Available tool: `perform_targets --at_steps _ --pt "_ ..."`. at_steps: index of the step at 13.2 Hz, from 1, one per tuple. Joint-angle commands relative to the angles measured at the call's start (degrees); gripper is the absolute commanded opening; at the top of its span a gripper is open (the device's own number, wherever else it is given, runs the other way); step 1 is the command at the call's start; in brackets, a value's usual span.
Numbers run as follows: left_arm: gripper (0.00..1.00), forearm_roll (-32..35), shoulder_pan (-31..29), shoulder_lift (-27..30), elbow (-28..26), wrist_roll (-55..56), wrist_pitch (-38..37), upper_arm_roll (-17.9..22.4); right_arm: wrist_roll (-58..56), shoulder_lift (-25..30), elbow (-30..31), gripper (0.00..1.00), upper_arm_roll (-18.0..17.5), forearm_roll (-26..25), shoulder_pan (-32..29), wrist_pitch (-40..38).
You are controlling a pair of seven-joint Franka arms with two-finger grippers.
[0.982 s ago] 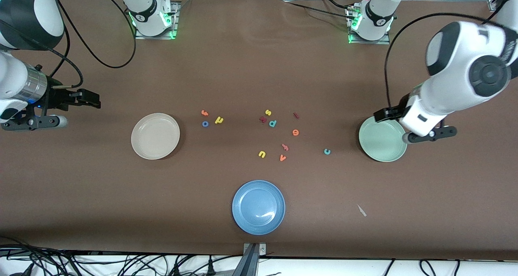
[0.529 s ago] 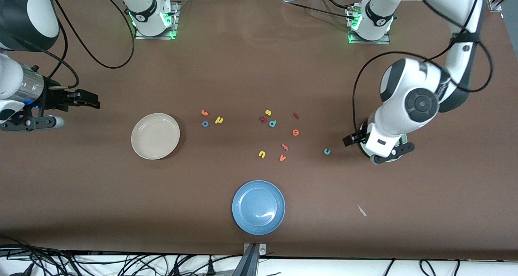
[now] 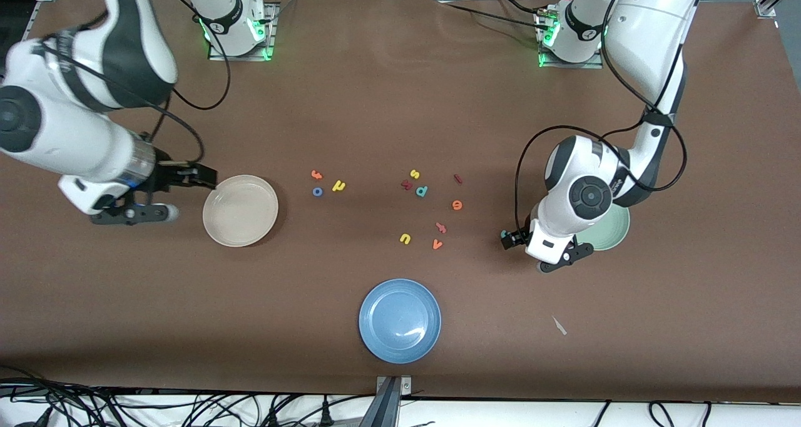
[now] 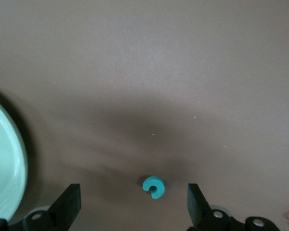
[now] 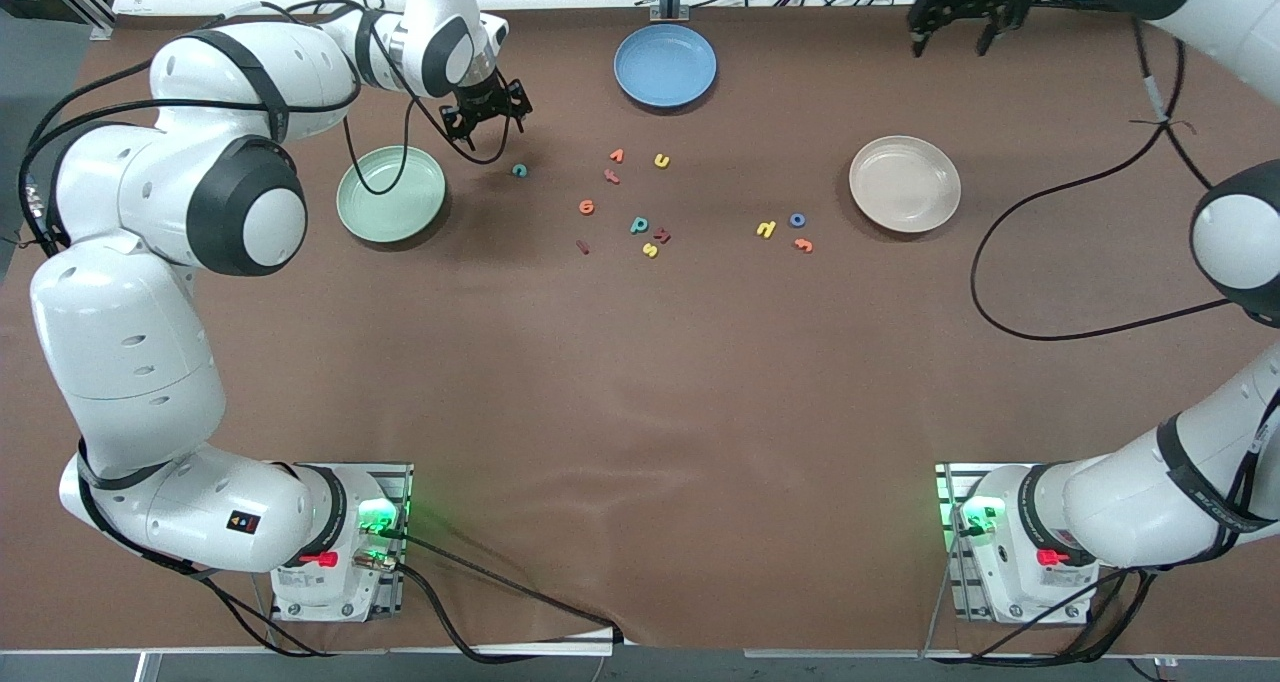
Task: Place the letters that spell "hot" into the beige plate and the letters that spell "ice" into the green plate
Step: 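Grasp the teal c with the left gripper while the right gripper grasps orange letter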
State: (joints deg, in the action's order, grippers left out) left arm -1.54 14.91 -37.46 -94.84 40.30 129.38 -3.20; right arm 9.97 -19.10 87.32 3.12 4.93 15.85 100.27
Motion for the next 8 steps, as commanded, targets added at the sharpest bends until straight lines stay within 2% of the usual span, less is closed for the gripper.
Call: perform_targets --at_steps 1,3,6,8 --pt "0.89 -1.45 0.64 -2.96 0.97 0.39 3.06 0.56 4.61 -4.79 -2.33 1.00 0.22 4.63 3.13 2.46" --pt "0.86 -2.23 0.99 -3.76 0.97 1.09 3.16 0.56 8.90 -7.78 -1.55 1.00 0.04 4.31 6.90 7.28" --pt "0.82 -3.12 2.57 -4.46 0.88 1.97 3.07 0.48 11.03 -6.04 9.32 1.00 -2.85 4.12 7.00 18.17" --pt "0.76 -3.12 3.19 -5.34 1.06 2.42 3.16 0.48 12.09 -4.20 17.14 1.00 -4.96 3.77 7.01 24.50"
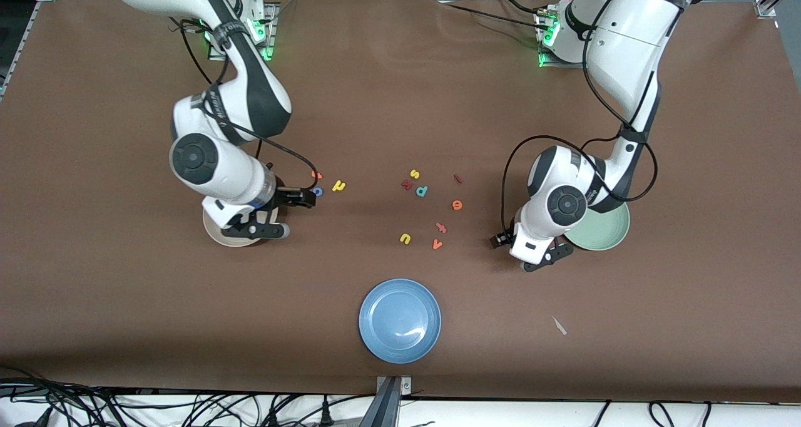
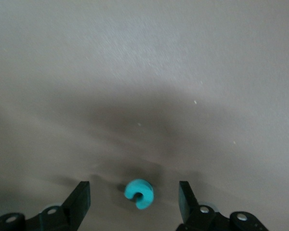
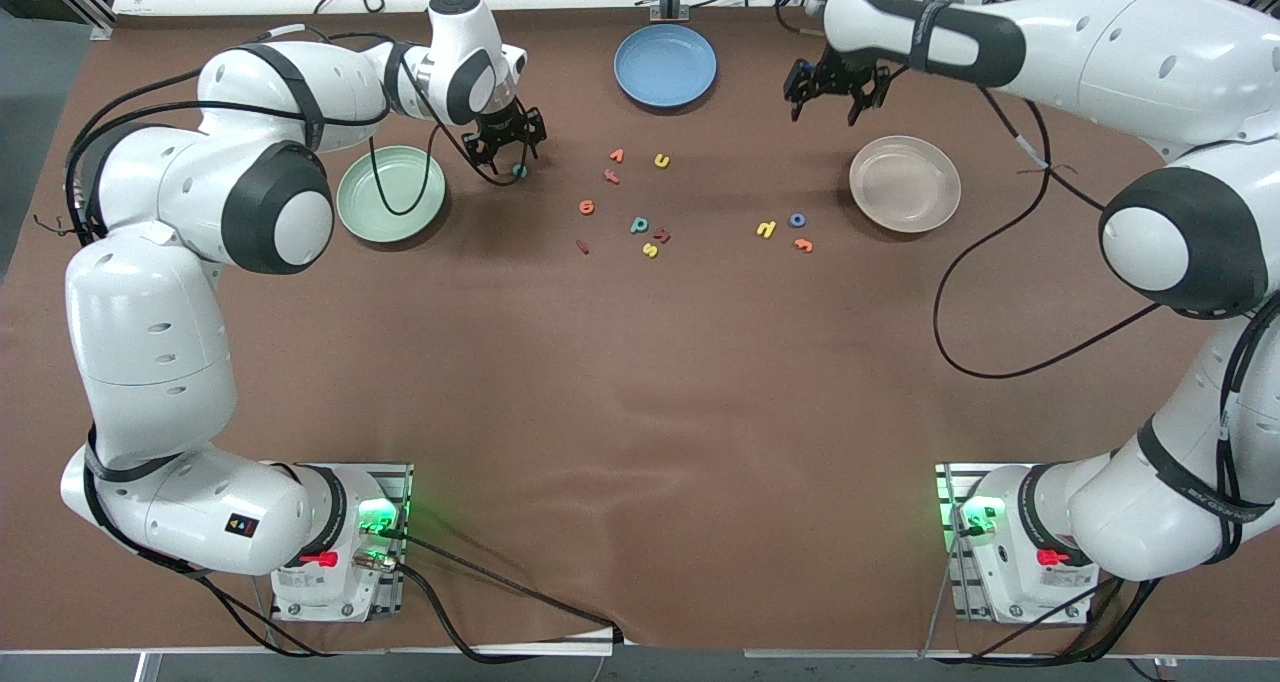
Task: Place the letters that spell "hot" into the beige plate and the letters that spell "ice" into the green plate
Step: 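Grasp the teal c with the left gripper while the right gripper grasps orange letter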
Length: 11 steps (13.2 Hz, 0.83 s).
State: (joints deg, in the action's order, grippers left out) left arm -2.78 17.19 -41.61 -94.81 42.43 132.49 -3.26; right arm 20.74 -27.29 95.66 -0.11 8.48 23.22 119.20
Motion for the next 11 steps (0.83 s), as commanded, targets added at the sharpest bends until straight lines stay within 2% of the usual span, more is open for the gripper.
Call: perform_targets --at_steps 1,3,5,9,11 --pt "0.68 -1.88 0.91 -1.37 1.03 0.28 0.05 0.54 2.28 4.95 13.54 1.00 -2.61 -0.30 -0.28 9.52" --pt "0.56 -1.79 0.91 -1.81 1.11 0.19 0.22 0.54 5.26 6.02 21.98 1.00 -4.71 -2.93 -0.28 18.83" --pt "0.49 -1.62 0.91 -2.42 1.46 0.11 0.31 0.54 6.42 5.93 26.84 1.00 -5.08 -4.08 -0.28 23.95" --pt "0.21 -1.71 0.82 -2.34 1.47 0.19 0.31 0.54 8.44 6.02 30.98 1.00 -6.13 -4.08 -0.28 26.78" --pt "0.16 -1.71 0.82 -2.34 1.47 0.28 0.31 0.63 8.62 5.32 31.08 1.00 -6.13 -4.00 -0.02 27.84"
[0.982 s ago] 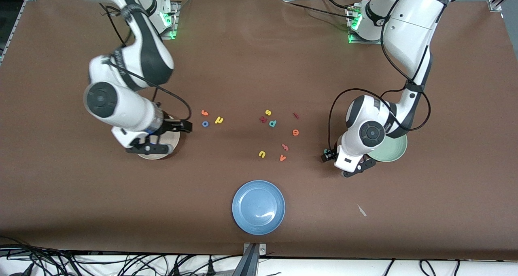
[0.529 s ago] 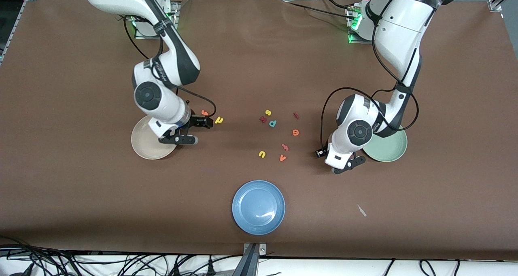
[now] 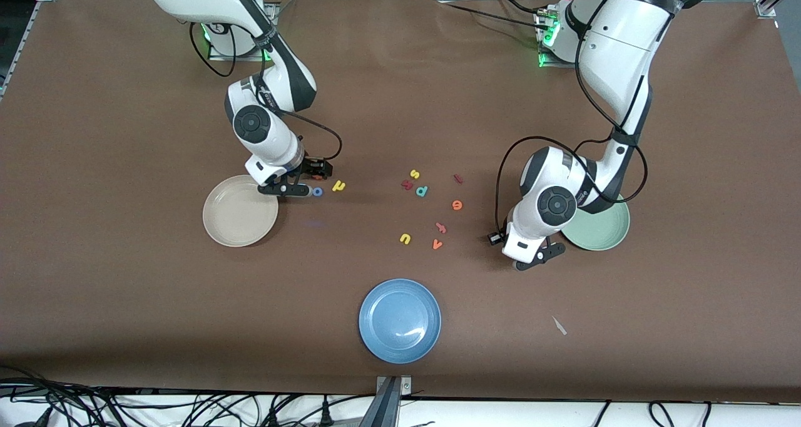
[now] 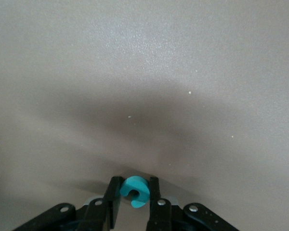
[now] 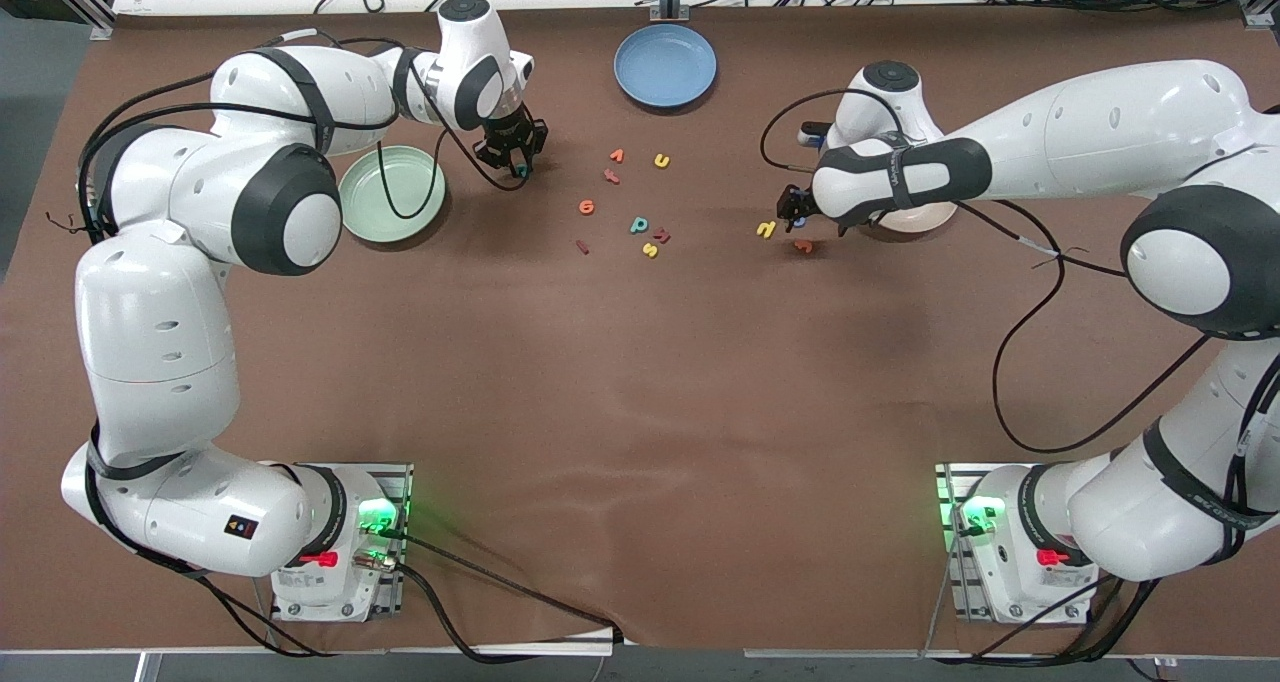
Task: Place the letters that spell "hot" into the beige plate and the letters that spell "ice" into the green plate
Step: 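Grasp the teal c with the left gripper while the right gripper grasps orange letter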
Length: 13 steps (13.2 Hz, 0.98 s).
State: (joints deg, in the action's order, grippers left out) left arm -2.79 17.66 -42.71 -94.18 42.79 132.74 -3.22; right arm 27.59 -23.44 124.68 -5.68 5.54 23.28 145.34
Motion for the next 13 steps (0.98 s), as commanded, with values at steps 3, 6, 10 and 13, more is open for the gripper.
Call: perform_targets --at_steps 3,6,10,13 --pt "0.12 -1.61 0.01 -0.36 1.10 -0.77 -0.81 0.59 3.00 -0.02 2.06 1.00 -0.56 -1.15 1.50 3.63" --pt "0.09 -1.17 -1.22 4.28 1.36 -1.47 -6.93 0.59 3.00 -0.82 2.50 1.00 -0.56 -1.24 1.86 5.30" --pt "0.09 -1.70 -6.39 11.58 2.24 -14.71 -23.98 0.59 2.91 -1.78 3.55 0.89 -0.56 -1.41 2.21 7.94" --pt "0.09 -0.91 -11.14 14.05 1.02 -25.62 -31.57 0.68 2.91 -1.96 3.64 0.76 -0.56 -2.82 2.21 7.94"
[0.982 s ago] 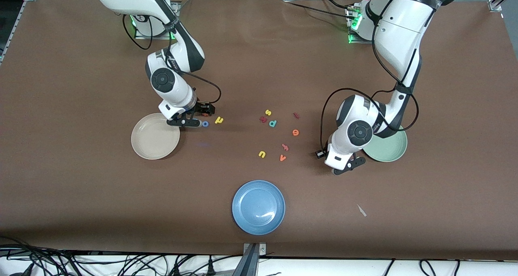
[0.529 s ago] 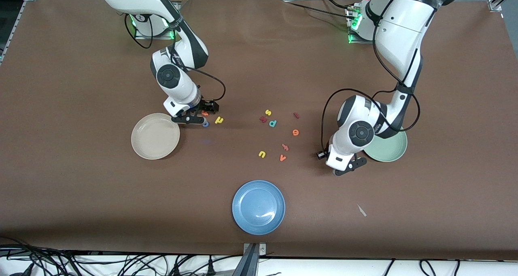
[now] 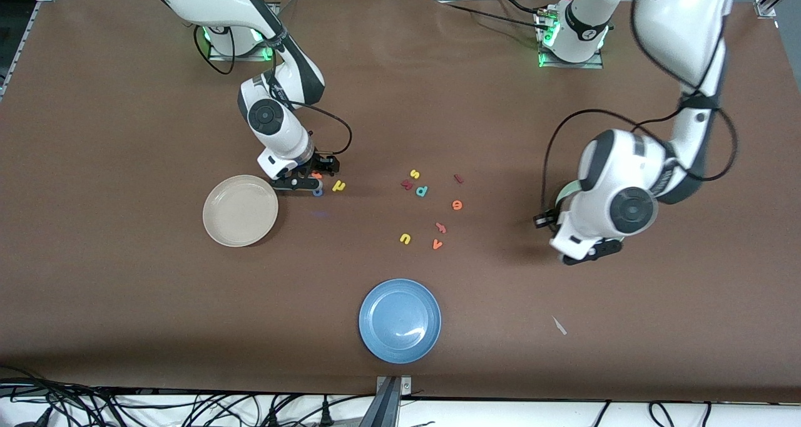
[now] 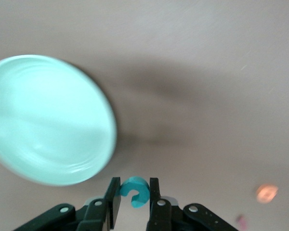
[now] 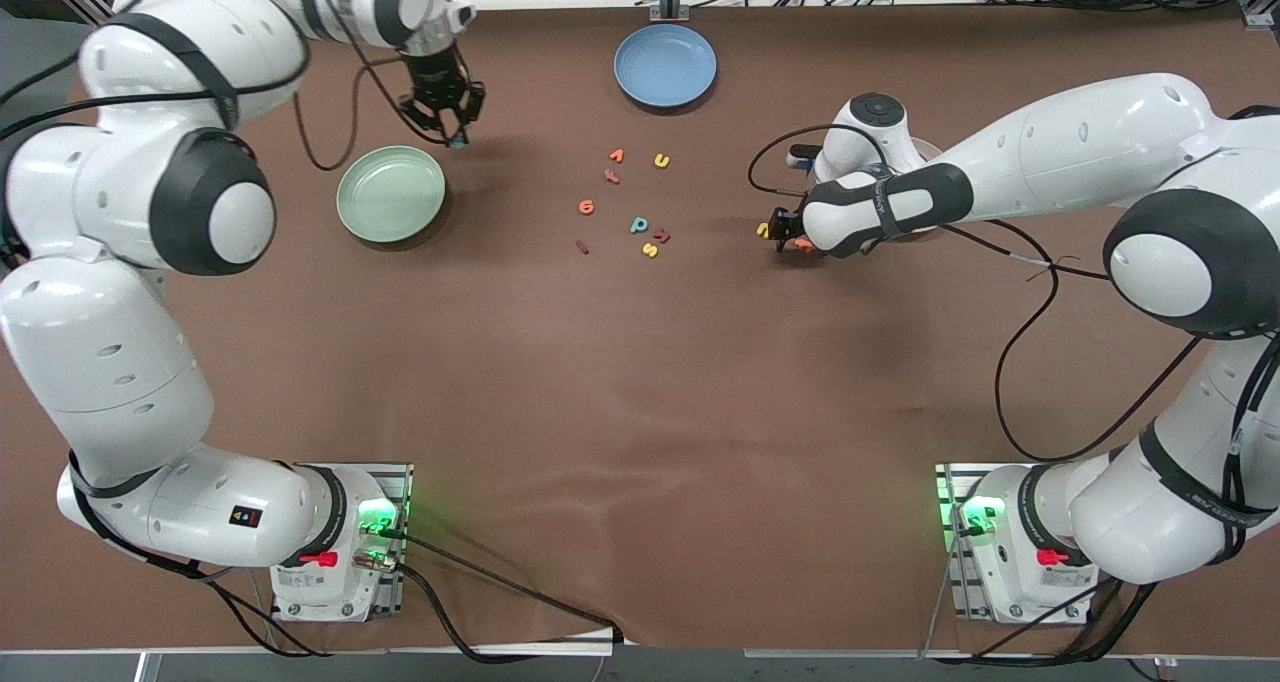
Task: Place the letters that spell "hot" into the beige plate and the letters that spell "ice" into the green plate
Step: 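Drop the teal c on the green plate while the right gripper carries orange letter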
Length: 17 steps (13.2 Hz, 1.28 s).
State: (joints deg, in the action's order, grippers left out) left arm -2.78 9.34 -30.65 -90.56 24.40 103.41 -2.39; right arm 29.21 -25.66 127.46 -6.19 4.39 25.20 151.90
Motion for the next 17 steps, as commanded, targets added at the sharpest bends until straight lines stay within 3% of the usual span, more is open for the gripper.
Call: perform_targets --at_steps 1,4,10,11,13,14,17 --pt "0.09 -0.82 -4.31 2.09 -3.30 -10.30 -2.59 -0.08 1.29 0.26 0.86 0.72 -0.06 -1.67 0.29 1.39" --pt "0.09 4.09 -7.13 0.08 -5.58 -15.25 -0.67 -0.16 1.20 0.18 0.86 0.56 0.03 -1.93 0.29 1.39" --pt "0.13 4.28 -9.77 -2.22 -13.93 -18.24 12.07 -0.16 1.03 0.26 0.94 0.28 0.03 -2.64 0.29 1.30" --pt "0.20 4.28 -9.78 -2.39 -14.37 -18.24 12.69 -0.16 0.85 0.35 0.94 0.22 0.03 -2.64 0.29 1.30" --pt "0.72 4.28 -9.78 -2.57 -14.38 -18.24 12.61 -0.16 0.50 0.61 0.94 0.10 0.03 -2.64 0.29 0.95" --pt "0.97 4.28 -9.69 -2.31 -14.38 -18.16 12.52 -0.16 0.50 0.96 0.94 0.09 0.12 -2.64 0.21 0.77" --pt "1.00 4.10 -9.25 0.84 -13.42 -17.28 9.81 -0.42 -1.25 3.77 0.51 0.09 0.03 -2.64 -1.54 -2.73"
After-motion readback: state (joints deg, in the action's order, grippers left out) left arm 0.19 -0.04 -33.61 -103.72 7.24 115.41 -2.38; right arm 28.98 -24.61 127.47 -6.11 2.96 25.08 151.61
